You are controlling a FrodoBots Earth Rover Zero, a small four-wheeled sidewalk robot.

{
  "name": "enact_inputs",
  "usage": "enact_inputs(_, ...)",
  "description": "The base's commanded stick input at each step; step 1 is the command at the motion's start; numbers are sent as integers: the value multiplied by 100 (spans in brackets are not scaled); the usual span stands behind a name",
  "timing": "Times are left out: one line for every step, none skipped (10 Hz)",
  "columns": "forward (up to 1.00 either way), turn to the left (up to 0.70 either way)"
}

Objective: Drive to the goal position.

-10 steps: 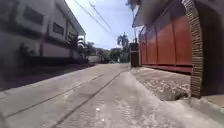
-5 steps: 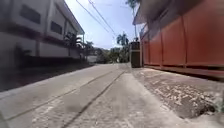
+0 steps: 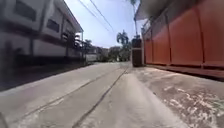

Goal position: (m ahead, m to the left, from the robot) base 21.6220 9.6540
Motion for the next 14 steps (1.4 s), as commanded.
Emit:
enact_inputs(100, 1)
enact_inputs(100, 1)
enact_inputs(100, 2)
enact_inputs(100, 7)
enact_inputs(100, 10)
enact_inputs(100, 13)
enact_inputs(100, 16)
enact_inputs(100, 12)
enact_inputs(100, 9)
enact_inputs(100, 5)
enact_inputs(100, 2)
enact_inputs(100, 2)
enact_inputs(100, 2)
enact_inputs(100, 2)
